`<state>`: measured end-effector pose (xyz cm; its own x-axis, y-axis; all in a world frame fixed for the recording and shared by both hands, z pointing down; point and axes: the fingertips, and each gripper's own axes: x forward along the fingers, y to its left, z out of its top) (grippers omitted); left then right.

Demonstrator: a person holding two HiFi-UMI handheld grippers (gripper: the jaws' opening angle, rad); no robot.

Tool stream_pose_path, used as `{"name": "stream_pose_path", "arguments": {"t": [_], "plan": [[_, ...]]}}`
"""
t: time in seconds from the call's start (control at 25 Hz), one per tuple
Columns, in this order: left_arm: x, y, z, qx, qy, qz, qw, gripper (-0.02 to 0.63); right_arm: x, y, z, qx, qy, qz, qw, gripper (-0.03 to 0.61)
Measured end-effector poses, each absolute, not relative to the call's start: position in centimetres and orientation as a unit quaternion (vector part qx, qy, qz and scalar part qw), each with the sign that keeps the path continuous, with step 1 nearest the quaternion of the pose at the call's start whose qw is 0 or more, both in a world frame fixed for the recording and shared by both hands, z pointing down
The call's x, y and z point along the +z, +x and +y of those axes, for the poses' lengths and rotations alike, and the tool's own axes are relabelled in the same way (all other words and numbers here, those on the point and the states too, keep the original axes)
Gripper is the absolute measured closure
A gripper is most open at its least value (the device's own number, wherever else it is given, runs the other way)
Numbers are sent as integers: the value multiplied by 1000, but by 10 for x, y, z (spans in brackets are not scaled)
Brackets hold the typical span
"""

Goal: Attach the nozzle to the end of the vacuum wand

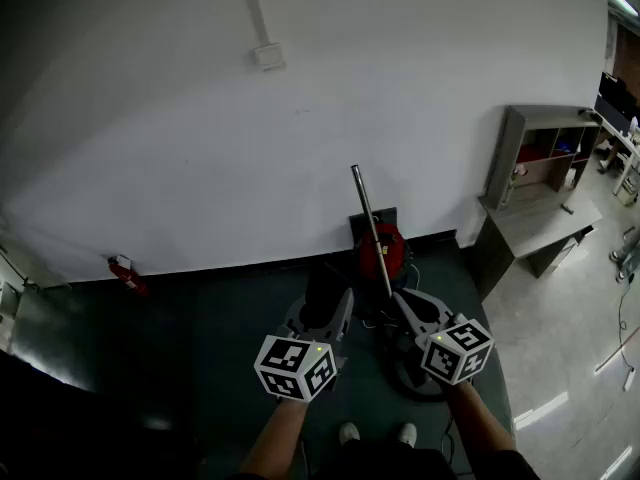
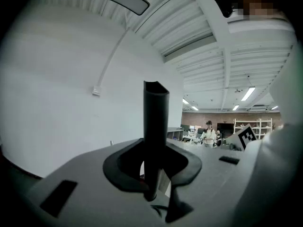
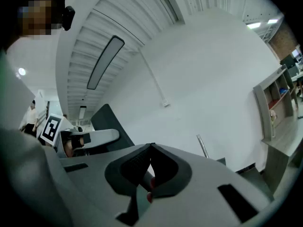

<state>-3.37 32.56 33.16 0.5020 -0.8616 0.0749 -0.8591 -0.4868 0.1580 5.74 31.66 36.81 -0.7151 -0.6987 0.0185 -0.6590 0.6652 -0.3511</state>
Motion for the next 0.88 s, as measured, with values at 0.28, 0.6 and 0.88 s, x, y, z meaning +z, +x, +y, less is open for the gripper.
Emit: {"name": "stream_pose_path", "arguments": {"t": [0.28,0.6,0.88], "plan": [[337,-45,323,-3,862,-499,89,529,375,53,313,-180,-378,906,62,561],[345,-68,315,7,867,-490,93,529,382,31,308,-194,-382,901,71,560],[357,-91,306,16,874,-473,107,529,389,17,299,-209,-406,887,77,560]]}}
